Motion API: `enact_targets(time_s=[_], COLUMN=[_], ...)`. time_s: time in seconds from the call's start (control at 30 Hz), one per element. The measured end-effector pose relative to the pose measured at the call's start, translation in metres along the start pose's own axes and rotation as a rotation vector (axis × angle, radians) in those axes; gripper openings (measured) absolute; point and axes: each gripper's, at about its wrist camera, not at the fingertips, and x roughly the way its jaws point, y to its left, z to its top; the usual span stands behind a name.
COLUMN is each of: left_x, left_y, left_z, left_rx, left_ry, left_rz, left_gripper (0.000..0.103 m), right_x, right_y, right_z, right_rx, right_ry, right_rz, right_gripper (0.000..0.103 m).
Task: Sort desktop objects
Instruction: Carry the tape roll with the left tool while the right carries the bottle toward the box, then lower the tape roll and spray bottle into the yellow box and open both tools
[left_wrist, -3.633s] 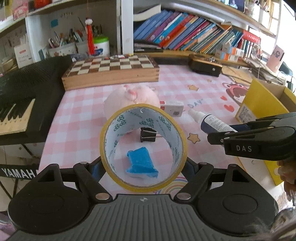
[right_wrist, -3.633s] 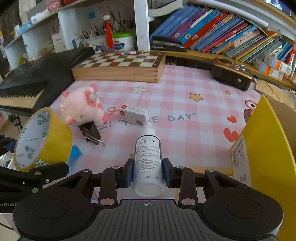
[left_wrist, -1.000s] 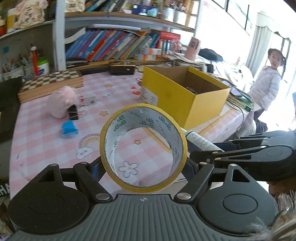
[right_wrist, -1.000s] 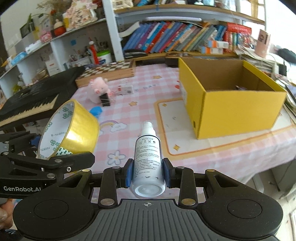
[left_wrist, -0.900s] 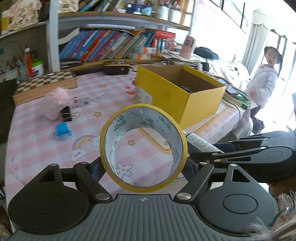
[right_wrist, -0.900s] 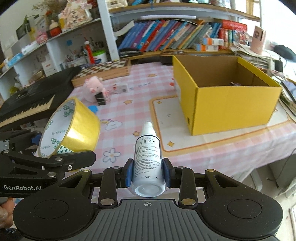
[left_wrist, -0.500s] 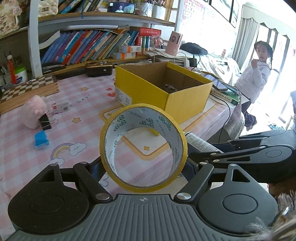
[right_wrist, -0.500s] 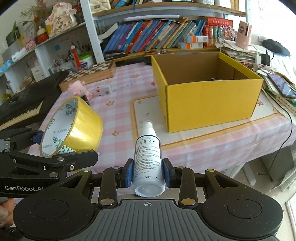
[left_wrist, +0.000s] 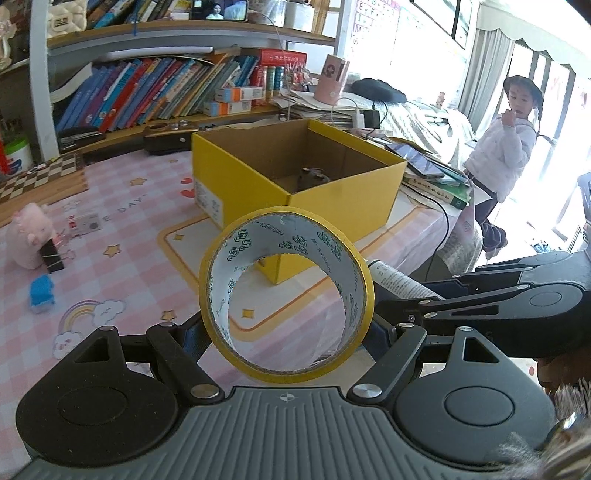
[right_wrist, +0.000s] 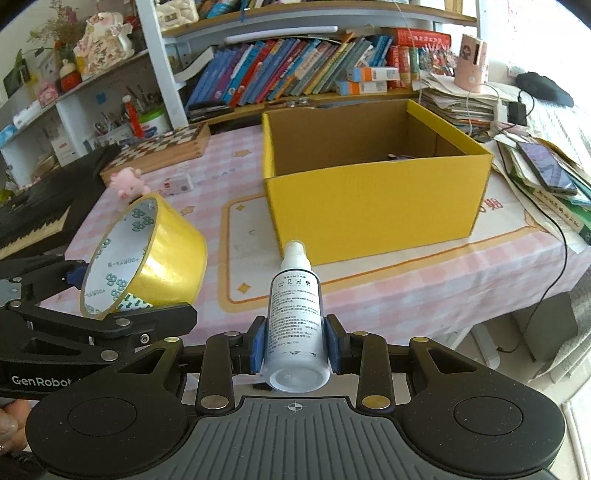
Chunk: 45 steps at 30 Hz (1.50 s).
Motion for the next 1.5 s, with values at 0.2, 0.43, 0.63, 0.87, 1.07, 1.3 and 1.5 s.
enact_targets(time_s=[0.2,0.43,0.63,0.87,1.07,1.3,1.5], left_x=[0.013,0.026,0.039,0.045,0.05,0.049,0.046], left_y=[-0.015,-0.028,-0.046,-0.067,-0.084,-0.088,-0.078], left_z=[0.008,0.018,0.023,0.029,0.041,0.064,0.092], left_rx=[-0.011,-0.034,-0.024,0.0,0.026,0.026,-0.026], left_ry=[0.008,0.008,0.015,-0.012,-0.038,-0.121,-0.178], left_rz=[0.003,0.02,0.019,0.006,-0.011,-0.016,-0.011], left_gripper=[0.079,0.079,0.079,0.079,0.079,0.079,0.079], right_x=[-0.001,-0.001,0.003,0.002,-0.006,-0.019,-0.027], right_y=[-0.022,-0.047,-0.065,-0.084,-0.098,-0.111,-0.115], right_z=[0.003,0.009,0.013,0.023,0.036,0.06,0.088], right_rx=[0.008,0.014,0.003,-0.017,-0.033,-0.043,-0.071], right_ry=[0.004,0.002,0.014,-0.002,-0.029,-0.09,-0.173], right_rz=[0.001,0.001,0.012,0.032,0.067,0.105,0.146], right_gripper=[0.033,0.033,0.033,0.033,0.033,0.033,0.033])
